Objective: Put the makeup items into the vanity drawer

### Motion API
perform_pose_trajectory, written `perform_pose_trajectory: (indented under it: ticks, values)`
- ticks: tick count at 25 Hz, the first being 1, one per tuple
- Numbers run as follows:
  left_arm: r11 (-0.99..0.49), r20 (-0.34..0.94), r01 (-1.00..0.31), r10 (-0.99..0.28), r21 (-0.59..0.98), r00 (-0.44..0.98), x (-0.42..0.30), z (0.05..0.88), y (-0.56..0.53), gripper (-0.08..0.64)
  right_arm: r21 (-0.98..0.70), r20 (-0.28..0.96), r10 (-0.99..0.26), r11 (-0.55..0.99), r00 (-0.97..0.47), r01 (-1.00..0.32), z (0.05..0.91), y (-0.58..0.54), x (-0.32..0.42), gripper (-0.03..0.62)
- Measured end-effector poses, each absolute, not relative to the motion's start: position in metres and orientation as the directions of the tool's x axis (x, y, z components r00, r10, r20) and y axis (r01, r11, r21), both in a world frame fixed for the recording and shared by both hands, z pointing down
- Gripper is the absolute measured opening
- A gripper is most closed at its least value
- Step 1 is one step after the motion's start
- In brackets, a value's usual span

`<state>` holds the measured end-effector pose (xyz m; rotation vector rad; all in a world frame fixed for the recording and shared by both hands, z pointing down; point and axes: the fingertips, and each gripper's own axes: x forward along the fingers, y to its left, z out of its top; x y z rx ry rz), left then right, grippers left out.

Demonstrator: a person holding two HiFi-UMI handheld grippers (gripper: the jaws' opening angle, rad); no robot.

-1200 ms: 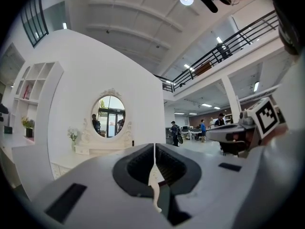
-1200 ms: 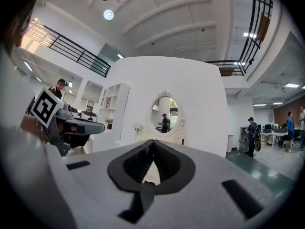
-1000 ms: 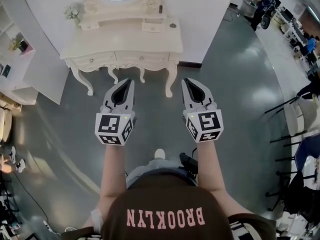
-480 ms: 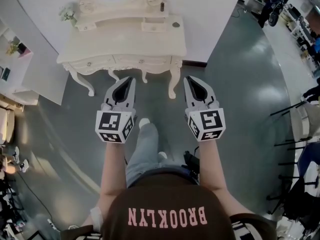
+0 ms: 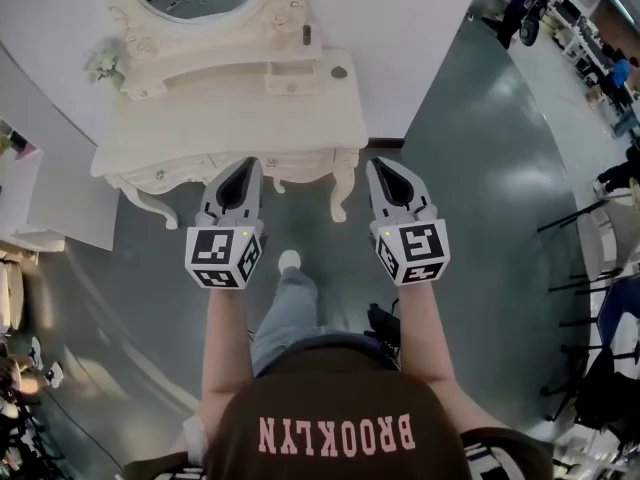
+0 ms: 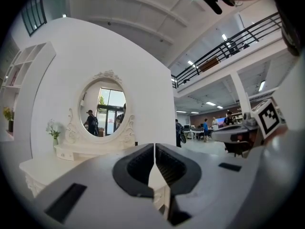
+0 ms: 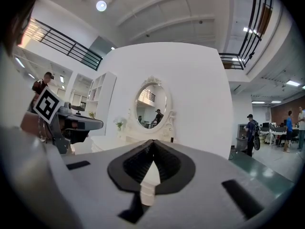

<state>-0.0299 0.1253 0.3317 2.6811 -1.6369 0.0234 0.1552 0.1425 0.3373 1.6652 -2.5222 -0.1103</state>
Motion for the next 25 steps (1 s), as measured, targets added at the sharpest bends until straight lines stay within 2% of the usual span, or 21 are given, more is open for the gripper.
perform_pose_trajectory:
  ticks: [14, 20, 25]
  values:
    - [-0.495, 0.006, -0.867, -0.868, 0.054, 0.496, -0.08, 0.327, -0.095, 0.009, 0.134, 0.088, -0.952, 0.303, -0.293, -0.944, 0.332, -0.06, 0.123, -0.003]
    - [-0.513, 0.025, -0.853, -0.856, 0.092, 0.517, -0.092, 0.339, -0.153, 0.009, 0.117, 0.096, -0.962, 0.265, -0.255, -0.957, 0.339, -0.108, 0.116, -0.003]
    - [-0.516, 0.071, -0.848, -0.847, 0.125, 0.526, -0.091, 0.365, -0.181, 0.009, 0.097, 0.149, -0.96, 0.255, -0.239, -0.962, 0.362, -0.13, 0.12, -0.003]
